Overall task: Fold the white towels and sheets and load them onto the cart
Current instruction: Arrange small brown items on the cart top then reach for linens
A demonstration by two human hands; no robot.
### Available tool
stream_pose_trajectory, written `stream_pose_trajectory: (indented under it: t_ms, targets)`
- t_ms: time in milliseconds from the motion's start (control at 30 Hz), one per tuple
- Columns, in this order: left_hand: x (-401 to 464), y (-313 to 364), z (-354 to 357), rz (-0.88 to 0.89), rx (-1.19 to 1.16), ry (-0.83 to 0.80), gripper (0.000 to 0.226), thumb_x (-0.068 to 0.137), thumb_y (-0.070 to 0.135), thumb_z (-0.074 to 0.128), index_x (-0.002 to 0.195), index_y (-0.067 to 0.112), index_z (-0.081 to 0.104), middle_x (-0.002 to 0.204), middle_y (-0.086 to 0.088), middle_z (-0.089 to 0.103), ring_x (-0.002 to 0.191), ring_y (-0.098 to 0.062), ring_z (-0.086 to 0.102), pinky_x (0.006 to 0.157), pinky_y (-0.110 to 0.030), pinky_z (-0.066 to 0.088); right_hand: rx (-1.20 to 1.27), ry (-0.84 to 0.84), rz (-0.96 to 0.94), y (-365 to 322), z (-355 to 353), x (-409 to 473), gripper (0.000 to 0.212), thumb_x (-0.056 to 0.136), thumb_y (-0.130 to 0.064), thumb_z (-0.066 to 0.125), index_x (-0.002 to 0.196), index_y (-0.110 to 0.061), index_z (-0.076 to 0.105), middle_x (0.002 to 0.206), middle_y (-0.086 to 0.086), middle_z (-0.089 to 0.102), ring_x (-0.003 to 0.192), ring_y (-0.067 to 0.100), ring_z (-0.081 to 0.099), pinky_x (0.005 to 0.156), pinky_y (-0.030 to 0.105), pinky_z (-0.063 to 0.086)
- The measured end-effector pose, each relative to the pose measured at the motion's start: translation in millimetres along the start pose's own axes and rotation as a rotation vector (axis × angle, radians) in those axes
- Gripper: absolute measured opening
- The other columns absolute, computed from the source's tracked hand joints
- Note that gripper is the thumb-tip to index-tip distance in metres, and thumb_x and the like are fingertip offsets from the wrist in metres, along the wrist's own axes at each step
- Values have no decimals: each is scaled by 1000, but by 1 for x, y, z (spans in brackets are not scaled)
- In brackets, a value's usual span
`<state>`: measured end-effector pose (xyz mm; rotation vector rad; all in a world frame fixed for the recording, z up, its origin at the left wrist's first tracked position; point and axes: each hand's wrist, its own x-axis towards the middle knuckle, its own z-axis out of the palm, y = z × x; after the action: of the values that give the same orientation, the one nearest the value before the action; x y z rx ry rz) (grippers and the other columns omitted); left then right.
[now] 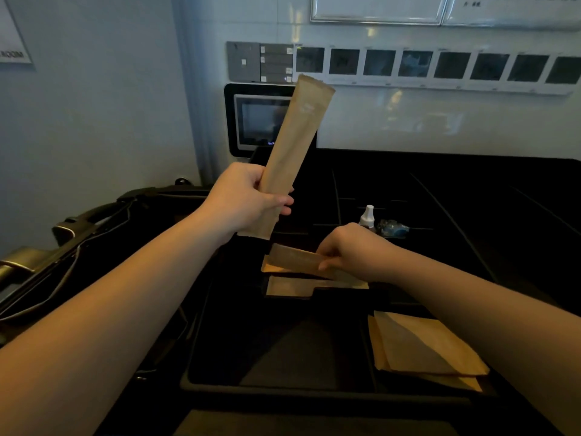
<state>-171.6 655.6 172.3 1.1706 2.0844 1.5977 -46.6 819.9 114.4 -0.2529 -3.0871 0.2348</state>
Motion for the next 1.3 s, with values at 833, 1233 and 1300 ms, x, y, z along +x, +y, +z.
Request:
stream_pose_trajectory:
  t_ms: [833,1233,1300]
  targets:
    - [15,-6,18,89,540,-161,22,78,21,77,82,39,63,77,11,70,68,6,64,51,-7,39,-428,852,-356,-28,-63,-62,30,85,-23,65,112,-9,64,112,12,61,107,25,53,92,37,44]
    - [15,-13,28,308,714,-277,30,80,29,73,107,38,64,91,20,62,87,5,56,68,-9,36,-512,552,-99,-9,-63,-60,29,84,-15,71,112,-17,68,95,2,71,85,23,67,82,35,46]
    - [11,-14,23,382,734,-252,31,83,30,69,112,39,62,93,23,59,90,7,54,69,-9,37,-382,559,-57,1,-58,-62,24,88,-19,66,111,-18,69,94,1,71,83,21,66,75,32,48]
